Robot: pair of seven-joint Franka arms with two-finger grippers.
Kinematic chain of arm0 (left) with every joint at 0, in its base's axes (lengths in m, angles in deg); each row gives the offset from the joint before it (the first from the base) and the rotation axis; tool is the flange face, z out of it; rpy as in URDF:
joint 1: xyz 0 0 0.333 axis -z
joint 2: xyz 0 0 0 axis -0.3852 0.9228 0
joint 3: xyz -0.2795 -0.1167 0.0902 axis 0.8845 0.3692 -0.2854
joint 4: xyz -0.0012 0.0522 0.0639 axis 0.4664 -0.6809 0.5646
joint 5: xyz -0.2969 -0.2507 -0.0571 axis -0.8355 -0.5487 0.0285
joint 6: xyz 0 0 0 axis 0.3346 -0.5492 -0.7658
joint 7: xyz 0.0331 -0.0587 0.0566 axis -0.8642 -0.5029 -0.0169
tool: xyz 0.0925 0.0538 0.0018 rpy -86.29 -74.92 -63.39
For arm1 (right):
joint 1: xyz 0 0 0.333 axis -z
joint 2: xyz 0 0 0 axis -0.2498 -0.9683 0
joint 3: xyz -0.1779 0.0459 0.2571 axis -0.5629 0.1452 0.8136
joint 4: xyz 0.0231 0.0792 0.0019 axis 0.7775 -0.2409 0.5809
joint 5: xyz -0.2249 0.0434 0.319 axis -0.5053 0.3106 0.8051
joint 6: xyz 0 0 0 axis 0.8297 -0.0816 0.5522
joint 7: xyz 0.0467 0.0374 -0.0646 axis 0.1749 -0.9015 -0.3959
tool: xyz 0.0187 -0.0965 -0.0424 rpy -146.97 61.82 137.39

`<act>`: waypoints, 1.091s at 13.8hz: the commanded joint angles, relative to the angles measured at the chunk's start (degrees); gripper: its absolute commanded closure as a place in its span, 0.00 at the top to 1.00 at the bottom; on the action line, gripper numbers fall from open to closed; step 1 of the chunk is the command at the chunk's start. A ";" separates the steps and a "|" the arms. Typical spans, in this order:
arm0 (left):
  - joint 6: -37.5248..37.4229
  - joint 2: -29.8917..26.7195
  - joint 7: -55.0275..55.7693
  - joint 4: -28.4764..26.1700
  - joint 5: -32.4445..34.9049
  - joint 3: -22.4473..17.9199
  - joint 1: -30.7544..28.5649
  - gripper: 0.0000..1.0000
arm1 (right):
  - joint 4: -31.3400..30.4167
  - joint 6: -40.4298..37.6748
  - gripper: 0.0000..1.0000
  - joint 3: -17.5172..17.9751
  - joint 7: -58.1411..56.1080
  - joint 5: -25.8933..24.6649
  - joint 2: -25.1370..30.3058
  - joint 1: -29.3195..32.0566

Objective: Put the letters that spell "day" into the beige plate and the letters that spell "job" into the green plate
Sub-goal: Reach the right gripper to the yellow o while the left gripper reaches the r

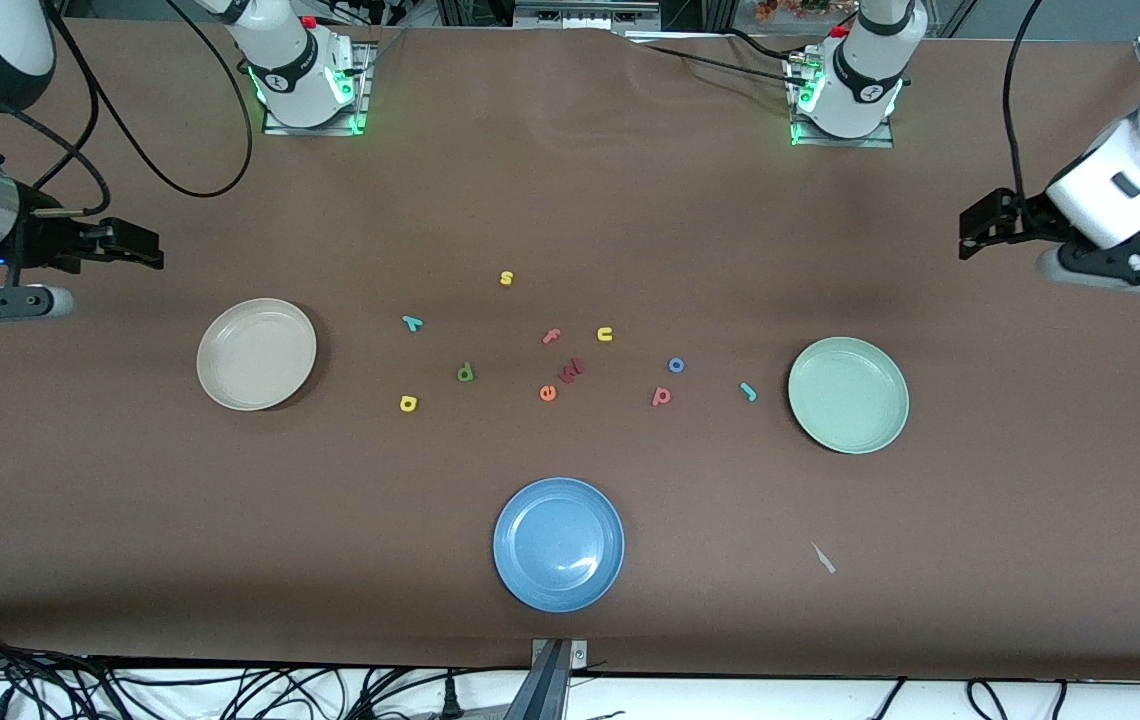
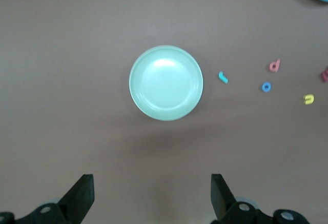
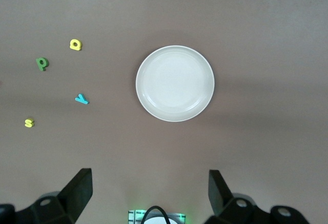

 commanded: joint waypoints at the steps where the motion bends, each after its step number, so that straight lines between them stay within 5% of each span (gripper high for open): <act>1: -2.96 2.57 -0.13 1.14 -0.68 0.26 0.91 1.00 | 0.01 -0.87 1.00 0.20 0.41 1.52 -1.21 -0.91; 7: -1.57 9.58 5.29 1.31 -0.77 0.18 9.86 1.00 | 0.01 6.59 1.00 0.46 7.70 3.81 -8.59 -4.78; 15: 15.29 24.96 22.97 0.52 -0.85 0.62 16.72 1.00 | -3.13 24.68 1.00 0.46 19.99 4.60 -21.34 -12.33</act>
